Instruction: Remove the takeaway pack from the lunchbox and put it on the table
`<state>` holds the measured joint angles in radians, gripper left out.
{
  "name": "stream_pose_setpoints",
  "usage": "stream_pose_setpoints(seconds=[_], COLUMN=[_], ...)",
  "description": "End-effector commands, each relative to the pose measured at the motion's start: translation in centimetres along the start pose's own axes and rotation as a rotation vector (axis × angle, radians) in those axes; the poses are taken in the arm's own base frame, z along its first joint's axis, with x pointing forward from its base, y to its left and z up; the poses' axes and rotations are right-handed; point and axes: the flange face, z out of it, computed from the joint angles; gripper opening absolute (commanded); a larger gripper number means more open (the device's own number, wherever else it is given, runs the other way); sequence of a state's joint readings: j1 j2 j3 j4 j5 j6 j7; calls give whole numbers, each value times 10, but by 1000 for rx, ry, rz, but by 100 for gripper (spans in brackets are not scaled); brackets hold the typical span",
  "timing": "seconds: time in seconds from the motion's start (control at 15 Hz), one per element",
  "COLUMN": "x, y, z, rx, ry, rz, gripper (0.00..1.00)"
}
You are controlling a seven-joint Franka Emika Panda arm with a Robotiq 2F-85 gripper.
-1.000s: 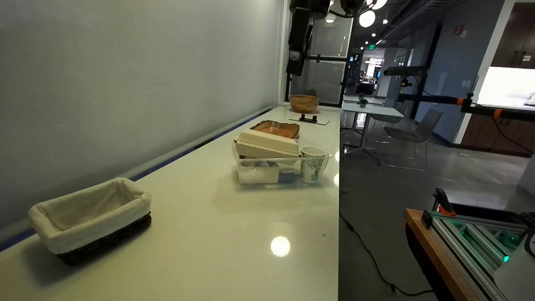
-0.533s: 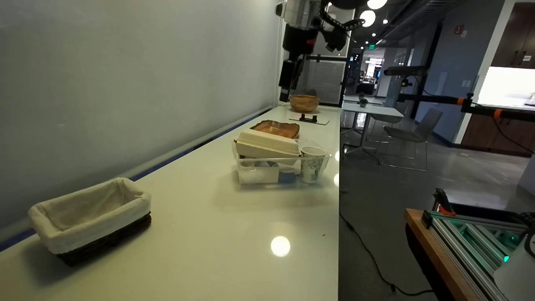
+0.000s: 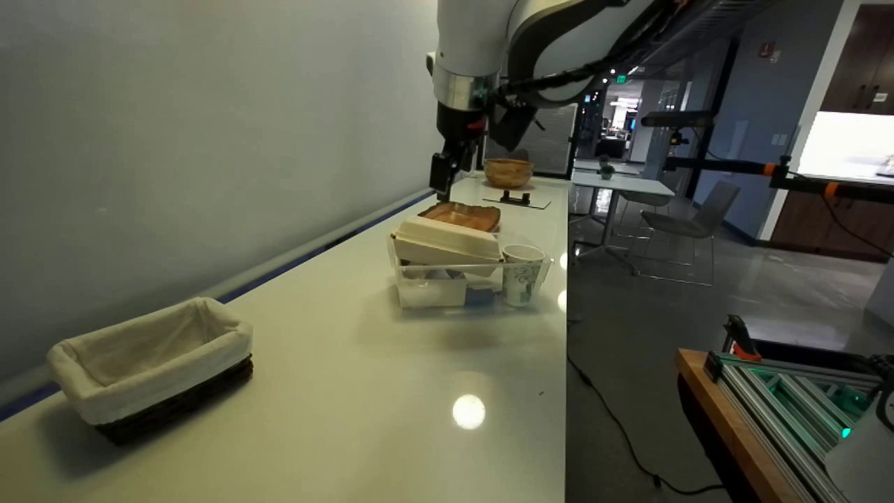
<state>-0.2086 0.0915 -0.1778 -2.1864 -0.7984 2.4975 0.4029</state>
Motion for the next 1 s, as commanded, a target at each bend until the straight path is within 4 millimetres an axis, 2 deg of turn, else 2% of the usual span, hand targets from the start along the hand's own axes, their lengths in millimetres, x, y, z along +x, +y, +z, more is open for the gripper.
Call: stream_pose_setpoints(seconds=[0.0, 0.13, 0.2, 0.33, 0.6, 0.73, 0.93], x=[23, 31, 19, 25, 30, 40, 51], y=[-26, -45, -30, -42, -43, -41, -50], z=[27, 41, 24, 35, 38, 52, 69], rx=[-60, -22, -32, -22, -26, -122, -246], ry=[22, 29, 8, 14, 15, 30, 57], rz=[21, -17, -3, -23, -23, 19, 35], gripper=[100, 100, 100, 100, 100, 100, 100])
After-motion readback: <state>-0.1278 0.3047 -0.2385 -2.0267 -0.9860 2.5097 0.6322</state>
